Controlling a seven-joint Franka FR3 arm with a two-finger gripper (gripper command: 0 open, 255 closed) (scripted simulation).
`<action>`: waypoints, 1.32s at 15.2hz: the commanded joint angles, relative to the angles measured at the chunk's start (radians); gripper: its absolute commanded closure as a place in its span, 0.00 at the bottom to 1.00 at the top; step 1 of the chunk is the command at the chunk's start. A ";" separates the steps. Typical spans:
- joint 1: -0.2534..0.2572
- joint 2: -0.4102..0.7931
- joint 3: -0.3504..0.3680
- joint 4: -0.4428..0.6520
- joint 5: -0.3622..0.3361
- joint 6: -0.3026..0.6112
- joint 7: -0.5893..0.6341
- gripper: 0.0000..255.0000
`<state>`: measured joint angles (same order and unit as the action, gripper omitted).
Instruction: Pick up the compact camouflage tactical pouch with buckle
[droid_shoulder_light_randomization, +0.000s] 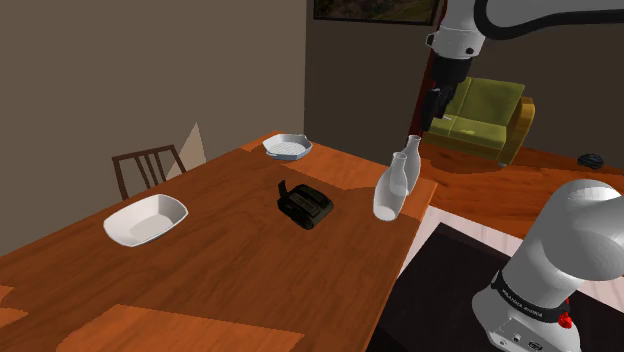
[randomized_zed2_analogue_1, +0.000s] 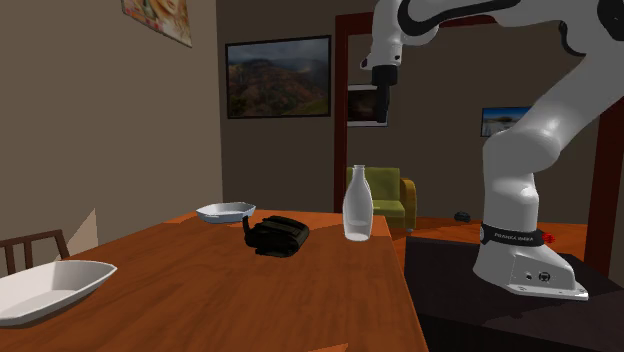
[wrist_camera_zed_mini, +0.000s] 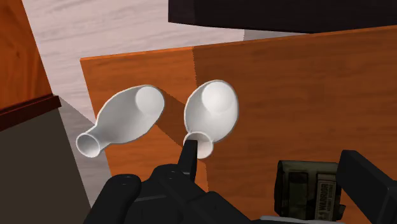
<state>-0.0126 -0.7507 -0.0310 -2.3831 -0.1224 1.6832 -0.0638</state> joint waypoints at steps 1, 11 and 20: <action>0.000 0.000 0.000 0.000 0.000 0.000 0.000 0.00; 0.055 0.320 -0.066 0.012 0.132 0.283 -0.050 0.00; 0.112 0.654 -0.100 0.135 0.325 0.458 -0.165 0.00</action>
<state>0.0931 -0.1422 -0.1298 -2.2681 0.1746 2.1200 -0.2125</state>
